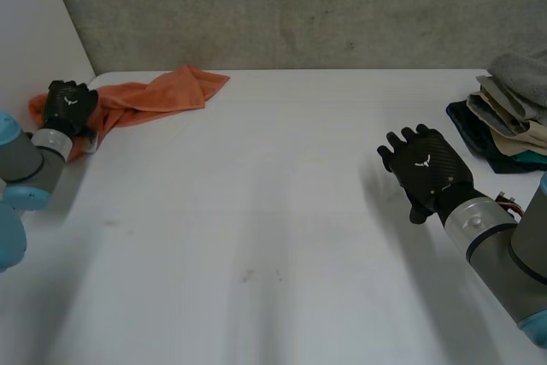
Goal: Fold the laundry.
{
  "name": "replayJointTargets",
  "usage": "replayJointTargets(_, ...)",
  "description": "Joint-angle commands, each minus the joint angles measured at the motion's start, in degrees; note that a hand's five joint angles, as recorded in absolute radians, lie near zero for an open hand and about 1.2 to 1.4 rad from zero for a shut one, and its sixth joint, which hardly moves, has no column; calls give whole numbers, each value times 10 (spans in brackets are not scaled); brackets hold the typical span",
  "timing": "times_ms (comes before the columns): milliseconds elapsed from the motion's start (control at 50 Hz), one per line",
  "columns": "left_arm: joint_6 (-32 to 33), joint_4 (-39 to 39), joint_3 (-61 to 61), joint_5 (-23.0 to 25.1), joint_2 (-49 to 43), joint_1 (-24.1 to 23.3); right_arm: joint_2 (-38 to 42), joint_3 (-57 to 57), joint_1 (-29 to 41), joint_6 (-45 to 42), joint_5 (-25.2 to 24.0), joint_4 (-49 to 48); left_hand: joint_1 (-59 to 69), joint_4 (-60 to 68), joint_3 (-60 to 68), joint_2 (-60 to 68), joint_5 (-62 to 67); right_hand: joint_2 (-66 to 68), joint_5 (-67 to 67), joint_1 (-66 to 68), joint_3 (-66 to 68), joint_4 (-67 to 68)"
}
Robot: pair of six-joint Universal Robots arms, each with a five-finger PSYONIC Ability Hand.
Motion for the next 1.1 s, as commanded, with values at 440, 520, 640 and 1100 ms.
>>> replayJointTargets(440,-9,24,-143,-10,115,-10,1,1,-1,-1,1,-1,411,419,420,420,425,-27,-34,-16,-23,-34)
replayJointTargets(520,-64,56,-263,-7,218,-43,1,1,-2,-2,1,-3,411,419,420,420,425,-27,-34,-16,-23,-34)
replayJointTargets(640,-185,55,-398,12,346,-98,1,1,-2,-2,1,-3,411,419,420,420,425,-27,-34,-16,-23,-34)
replayJointTargets(1100,-427,53,-598,35,478,-489,-23,-11,-50,1,7,-1,411,419,420,420,425,-27,-34,-16,-23,-34)
